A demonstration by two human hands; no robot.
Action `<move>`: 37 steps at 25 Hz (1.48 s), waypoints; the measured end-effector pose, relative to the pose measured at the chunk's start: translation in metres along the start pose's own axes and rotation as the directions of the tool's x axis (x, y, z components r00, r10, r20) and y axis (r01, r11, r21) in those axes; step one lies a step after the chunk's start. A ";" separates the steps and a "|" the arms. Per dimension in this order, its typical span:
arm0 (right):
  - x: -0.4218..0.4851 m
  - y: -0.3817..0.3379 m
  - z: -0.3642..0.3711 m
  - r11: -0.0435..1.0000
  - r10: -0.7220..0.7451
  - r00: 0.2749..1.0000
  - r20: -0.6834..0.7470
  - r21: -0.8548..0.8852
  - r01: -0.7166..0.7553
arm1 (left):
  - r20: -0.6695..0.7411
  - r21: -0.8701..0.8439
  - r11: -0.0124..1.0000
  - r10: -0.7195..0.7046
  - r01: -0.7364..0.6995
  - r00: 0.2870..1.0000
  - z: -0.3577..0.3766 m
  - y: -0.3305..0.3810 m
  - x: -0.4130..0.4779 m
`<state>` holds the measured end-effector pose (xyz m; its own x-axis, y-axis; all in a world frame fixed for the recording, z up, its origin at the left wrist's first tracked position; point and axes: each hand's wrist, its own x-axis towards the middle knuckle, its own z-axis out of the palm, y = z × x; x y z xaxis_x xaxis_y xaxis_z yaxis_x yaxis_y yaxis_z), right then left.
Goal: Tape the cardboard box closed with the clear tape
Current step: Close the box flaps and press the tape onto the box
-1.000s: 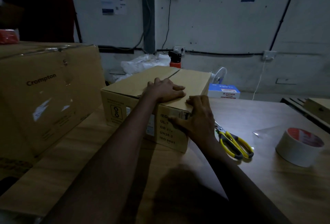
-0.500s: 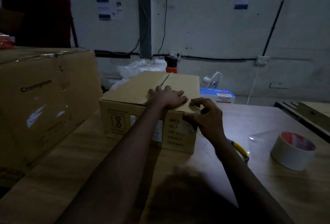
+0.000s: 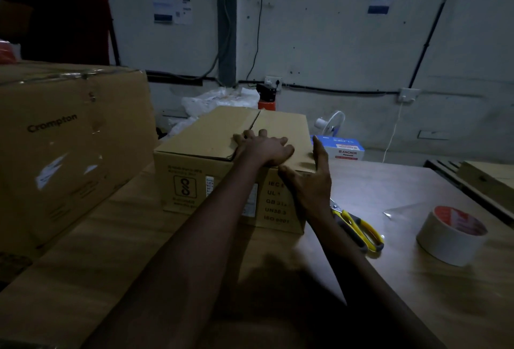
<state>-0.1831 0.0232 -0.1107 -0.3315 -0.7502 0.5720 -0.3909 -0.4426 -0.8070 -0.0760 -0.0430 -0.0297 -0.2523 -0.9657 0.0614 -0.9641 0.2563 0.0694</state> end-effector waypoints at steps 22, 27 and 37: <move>0.013 -0.013 -0.020 0.991 0.131 0.949 0.288 -0.018 -0.131 | -0.013 0.013 1.000 0.028 -0.027 1.000 -0.001 0.000 -0.003; -0.002 0.017 -0.016 0.958 0.183 0.928 0.325 0.154 -0.243 | 0.002 0.033 0.999 0.027 -0.027 1.000 -0.001 0.000 0.000; -0.010 0.008 -0.044 0.967 0.230 0.835 0.499 -0.019 -0.255 | -0.014 0.023 0.999 0.033 -0.032 0.999 -0.002 0.001 -0.003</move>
<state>-0.2204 0.0483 -0.1161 0.0615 -0.9738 0.2191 -0.3092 -0.2273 -0.9234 -0.0759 -0.0395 -0.0274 -0.2826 -0.9561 0.0776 -0.9571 0.2865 0.0444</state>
